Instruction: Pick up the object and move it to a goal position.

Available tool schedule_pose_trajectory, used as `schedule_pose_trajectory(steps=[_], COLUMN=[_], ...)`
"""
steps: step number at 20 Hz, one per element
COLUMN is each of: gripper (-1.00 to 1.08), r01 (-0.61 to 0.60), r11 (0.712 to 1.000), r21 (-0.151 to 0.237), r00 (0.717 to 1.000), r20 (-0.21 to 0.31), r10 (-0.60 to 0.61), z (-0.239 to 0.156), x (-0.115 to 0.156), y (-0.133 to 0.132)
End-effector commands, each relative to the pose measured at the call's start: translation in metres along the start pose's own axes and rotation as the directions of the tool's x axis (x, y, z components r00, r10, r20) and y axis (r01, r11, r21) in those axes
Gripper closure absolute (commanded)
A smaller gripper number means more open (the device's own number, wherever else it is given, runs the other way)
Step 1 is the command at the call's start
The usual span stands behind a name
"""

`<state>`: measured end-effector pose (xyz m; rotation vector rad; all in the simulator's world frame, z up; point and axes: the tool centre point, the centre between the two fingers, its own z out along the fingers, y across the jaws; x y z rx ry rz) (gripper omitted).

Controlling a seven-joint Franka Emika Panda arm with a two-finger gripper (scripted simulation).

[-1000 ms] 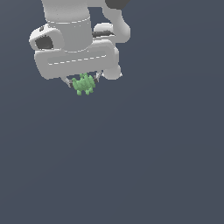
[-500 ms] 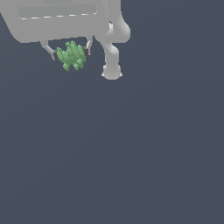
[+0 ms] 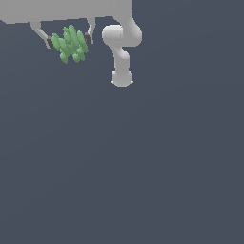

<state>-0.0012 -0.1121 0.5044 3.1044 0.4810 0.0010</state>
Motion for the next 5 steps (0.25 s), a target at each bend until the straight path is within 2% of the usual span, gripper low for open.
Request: schedule_pose_trajectory(steps=[1, 5], gripper=[1.08, 1.08], r01=[0.000, 0.000], r11=[1.000, 1.000], r21=[0.000, 0.000], r00=[1.000, 1.000], r20=[0.001, 0.001], r10=[0.000, 0.000], z=[-0.0036, -0.0046], x=[0.0000, 0.0004], y=[0.0007, 0.0011])
